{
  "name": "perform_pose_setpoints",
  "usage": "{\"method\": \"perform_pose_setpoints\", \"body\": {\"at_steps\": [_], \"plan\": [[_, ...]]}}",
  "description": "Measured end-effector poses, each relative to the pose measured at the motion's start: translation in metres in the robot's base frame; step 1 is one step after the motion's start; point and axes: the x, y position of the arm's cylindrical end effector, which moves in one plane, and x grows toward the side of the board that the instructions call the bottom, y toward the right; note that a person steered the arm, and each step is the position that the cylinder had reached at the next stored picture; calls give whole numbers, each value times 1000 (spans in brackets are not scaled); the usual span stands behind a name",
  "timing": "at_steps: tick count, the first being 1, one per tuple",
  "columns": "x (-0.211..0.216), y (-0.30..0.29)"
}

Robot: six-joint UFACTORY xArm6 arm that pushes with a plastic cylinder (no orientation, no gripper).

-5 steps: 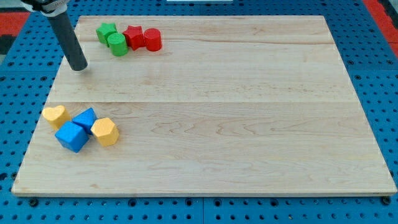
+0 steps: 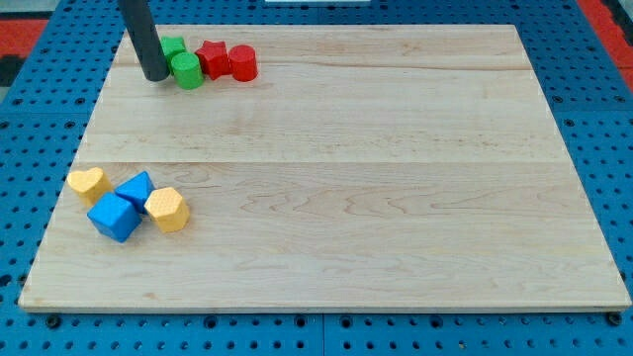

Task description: Move the red blocks towards center top of the board

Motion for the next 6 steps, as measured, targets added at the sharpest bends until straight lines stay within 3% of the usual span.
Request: {"method": "perform_pose_setpoints", "body": {"at_steps": [2,3,5,6], "plan": [[-6,-4],[0,-37],[-95,-50],[-94,12]]}}
